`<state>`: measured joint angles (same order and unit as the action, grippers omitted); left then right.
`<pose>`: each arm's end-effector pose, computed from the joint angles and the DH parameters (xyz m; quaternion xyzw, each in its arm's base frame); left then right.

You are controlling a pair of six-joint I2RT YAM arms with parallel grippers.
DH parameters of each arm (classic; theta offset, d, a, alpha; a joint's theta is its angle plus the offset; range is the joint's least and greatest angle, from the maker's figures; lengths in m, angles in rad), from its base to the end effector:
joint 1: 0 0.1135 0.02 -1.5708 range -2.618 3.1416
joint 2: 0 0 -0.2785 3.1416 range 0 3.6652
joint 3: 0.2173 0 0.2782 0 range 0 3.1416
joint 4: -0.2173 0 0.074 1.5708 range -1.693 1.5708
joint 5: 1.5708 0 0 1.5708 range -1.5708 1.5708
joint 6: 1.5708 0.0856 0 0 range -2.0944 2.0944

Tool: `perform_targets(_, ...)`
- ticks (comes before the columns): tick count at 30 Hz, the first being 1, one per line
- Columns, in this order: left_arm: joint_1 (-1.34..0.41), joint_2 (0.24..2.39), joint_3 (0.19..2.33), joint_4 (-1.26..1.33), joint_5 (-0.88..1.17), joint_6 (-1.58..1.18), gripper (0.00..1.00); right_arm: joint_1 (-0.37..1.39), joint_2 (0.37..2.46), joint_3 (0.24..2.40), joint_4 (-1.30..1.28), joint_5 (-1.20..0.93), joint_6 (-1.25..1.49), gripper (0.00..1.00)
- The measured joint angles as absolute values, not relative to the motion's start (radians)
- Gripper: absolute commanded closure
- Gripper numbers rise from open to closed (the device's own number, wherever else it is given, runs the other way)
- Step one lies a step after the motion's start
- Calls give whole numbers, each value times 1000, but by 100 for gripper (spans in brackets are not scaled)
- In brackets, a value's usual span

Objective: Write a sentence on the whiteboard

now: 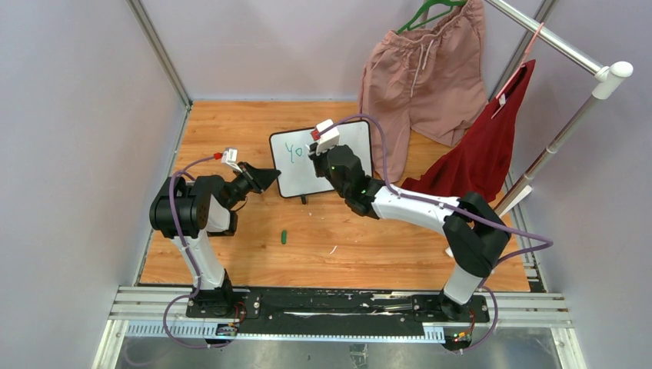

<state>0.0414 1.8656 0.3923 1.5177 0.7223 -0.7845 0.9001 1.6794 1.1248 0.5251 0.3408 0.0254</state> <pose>0.3272 -0.0431 0.1216 -0.0256 0.6948 -0.4730 0.5412 0.3129 0.3483 0.2937 -0.1925 0.6905 0.1976 0.6686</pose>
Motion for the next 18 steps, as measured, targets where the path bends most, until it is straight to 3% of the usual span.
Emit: perform_targets(18, 41, 1866, 392, 1518, 722, -785, 100, 900, 1709, 1137, 514, 341, 26, 100)
